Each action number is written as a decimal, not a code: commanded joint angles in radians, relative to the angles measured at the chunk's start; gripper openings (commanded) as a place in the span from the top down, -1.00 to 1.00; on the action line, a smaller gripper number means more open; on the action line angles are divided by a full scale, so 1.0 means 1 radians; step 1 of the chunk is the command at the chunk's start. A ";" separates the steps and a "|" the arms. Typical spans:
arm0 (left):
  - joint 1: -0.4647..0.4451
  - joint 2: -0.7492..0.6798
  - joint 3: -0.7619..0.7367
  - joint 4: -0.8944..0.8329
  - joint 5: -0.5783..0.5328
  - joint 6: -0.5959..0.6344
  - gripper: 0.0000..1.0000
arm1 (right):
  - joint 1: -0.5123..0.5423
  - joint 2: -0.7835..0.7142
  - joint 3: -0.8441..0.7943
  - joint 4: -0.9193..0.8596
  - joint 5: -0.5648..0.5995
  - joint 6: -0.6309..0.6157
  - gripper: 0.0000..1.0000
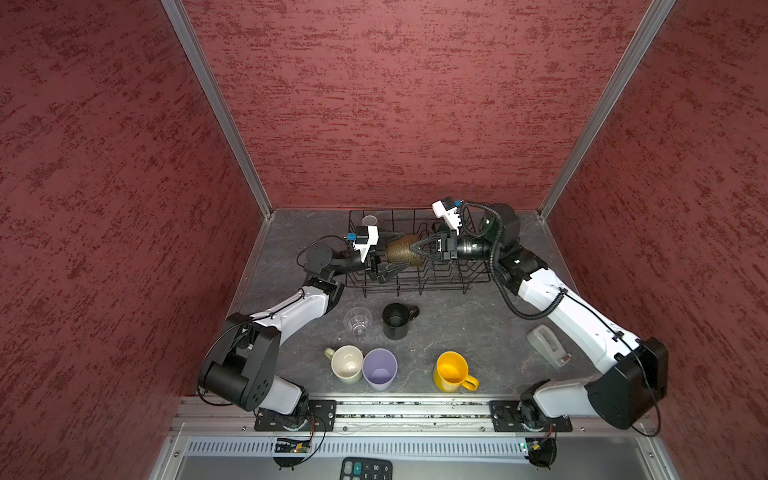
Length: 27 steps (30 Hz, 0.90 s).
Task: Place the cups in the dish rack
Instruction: 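Grasp the amber cup with the left gripper while the right gripper releases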
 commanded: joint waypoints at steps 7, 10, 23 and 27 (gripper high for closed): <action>-0.011 0.021 0.025 0.018 0.035 -0.019 -0.64 | 0.010 0.002 -0.025 0.141 -0.039 0.076 1.00; -0.010 0.026 0.029 0.020 0.042 -0.026 -0.58 | 0.009 0.004 -0.028 0.148 -0.039 0.080 1.00; -0.005 0.021 0.057 -0.055 -0.022 -0.057 0.12 | 0.010 0.007 -0.041 0.174 -0.036 0.099 1.00; -0.003 0.013 0.059 -0.081 -0.072 -0.053 0.54 | 0.008 0.009 -0.023 0.116 -0.005 0.061 0.91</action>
